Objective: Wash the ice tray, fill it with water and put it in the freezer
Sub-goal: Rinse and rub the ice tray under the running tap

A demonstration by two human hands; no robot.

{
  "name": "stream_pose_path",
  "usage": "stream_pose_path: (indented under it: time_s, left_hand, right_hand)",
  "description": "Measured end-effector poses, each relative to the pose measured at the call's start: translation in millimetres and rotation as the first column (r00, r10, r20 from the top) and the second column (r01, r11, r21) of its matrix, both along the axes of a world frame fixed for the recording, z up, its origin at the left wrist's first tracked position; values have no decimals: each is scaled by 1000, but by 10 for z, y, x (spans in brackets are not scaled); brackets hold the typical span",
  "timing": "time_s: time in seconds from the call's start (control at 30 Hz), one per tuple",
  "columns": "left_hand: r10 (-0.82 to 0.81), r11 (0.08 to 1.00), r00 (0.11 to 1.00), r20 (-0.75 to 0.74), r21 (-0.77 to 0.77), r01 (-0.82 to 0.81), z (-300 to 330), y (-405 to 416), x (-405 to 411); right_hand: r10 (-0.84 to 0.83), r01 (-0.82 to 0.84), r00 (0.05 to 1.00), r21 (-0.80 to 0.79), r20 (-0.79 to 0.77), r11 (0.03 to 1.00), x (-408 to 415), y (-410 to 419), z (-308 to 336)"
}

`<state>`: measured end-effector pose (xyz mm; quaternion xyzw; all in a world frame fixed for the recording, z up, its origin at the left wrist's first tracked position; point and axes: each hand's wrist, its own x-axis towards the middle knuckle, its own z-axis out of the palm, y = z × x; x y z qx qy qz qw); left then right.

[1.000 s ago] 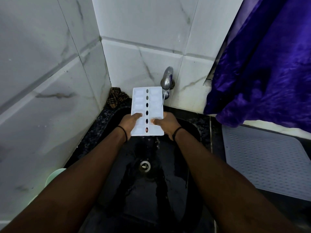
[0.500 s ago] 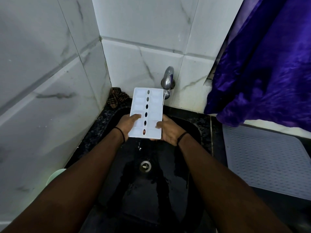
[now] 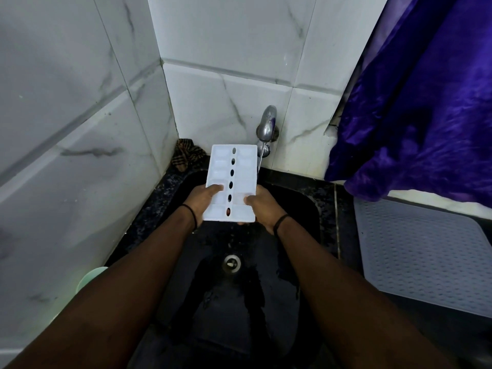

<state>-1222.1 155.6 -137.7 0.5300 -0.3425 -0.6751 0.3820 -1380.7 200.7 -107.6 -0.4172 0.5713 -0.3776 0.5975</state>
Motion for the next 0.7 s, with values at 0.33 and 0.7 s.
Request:
stream_pose_path:
  time_s: [0.33, 0.7]
  left_hand:
    - [-92, 995, 992, -88, -58, 87, 107, -39, -61]
    - [-114, 992, 988, -100, -67, 108, 62, 35, -116]
  right_hand:
    - [-140, 133, 984, 72, 106, 989, -158, -44, -33]
    - [-120, 100, 900, -68, -419, 993, -183, -188, -28]
